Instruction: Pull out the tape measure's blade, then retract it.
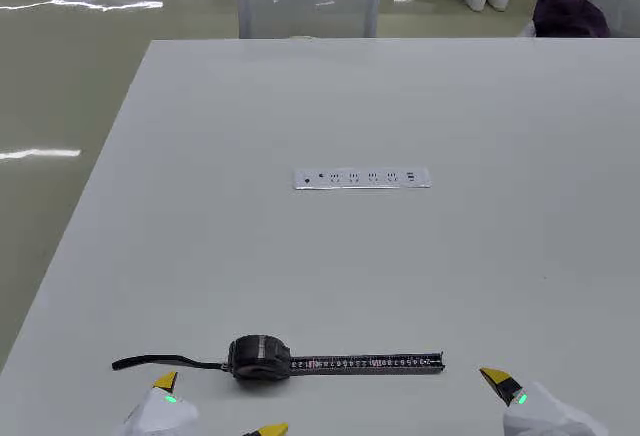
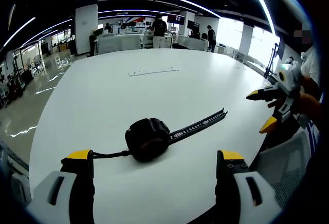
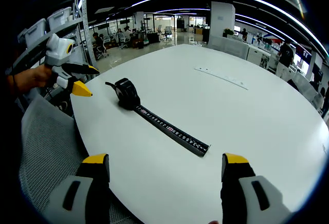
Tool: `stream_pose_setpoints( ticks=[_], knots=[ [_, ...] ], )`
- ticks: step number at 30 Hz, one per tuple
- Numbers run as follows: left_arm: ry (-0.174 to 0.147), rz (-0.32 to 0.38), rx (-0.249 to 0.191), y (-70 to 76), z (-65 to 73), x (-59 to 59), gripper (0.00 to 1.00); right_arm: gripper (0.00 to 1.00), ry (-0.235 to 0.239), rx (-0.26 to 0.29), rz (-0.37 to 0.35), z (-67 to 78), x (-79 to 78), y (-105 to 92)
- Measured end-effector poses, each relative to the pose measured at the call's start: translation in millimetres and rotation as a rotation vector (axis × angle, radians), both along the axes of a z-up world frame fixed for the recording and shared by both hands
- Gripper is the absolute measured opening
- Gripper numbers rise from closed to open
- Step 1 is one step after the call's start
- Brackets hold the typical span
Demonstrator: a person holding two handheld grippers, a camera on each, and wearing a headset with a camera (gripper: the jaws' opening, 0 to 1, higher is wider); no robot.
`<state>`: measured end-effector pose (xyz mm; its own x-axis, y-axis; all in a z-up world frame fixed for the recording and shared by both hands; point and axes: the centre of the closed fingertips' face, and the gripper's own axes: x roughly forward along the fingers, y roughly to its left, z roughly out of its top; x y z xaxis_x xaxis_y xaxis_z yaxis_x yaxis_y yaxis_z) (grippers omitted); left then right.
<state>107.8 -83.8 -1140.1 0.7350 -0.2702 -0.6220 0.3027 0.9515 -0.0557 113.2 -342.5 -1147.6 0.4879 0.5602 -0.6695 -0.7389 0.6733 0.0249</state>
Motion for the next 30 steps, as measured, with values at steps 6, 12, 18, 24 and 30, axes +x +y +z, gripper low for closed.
stream_pose_setpoints(
  ticks=[6, 12, 18, 24, 30],
  knots=[
    [-0.012, 0.040, -0.002, -4.1, -2.9, 10.5, 0.99, 0.88, 0.011, 0.009, 0.017, -3.3, 0.2, 1.7],
    [-0.031, 0.088, -0.022, -5.3, -7.3, 20.6, 0.99, 0.86, 0.016, 0.018, 0.015, -7.6, 3.4, 1.2],
    [-0.032, 0.110, -0.032, -9.9, -16.2, 26.7, 0.99, 0.85, 0.012, 0.021, 0.022, -10.5, 6.6, -1.0],
    [-0.040, 0.162, -0.038, -10.2, -26.1, 30.0, 0.99, 0.80, 0.002, 0.034, 0.039, -12.5, 10.4, -2.0],
    [-0.037, 0.189, -0.049, -13.1, -34.5, 34.1, 0.99, 0.75, -0.001, 0.014, 0.070, -18.0, 13.6, -3.5]
  ],
)
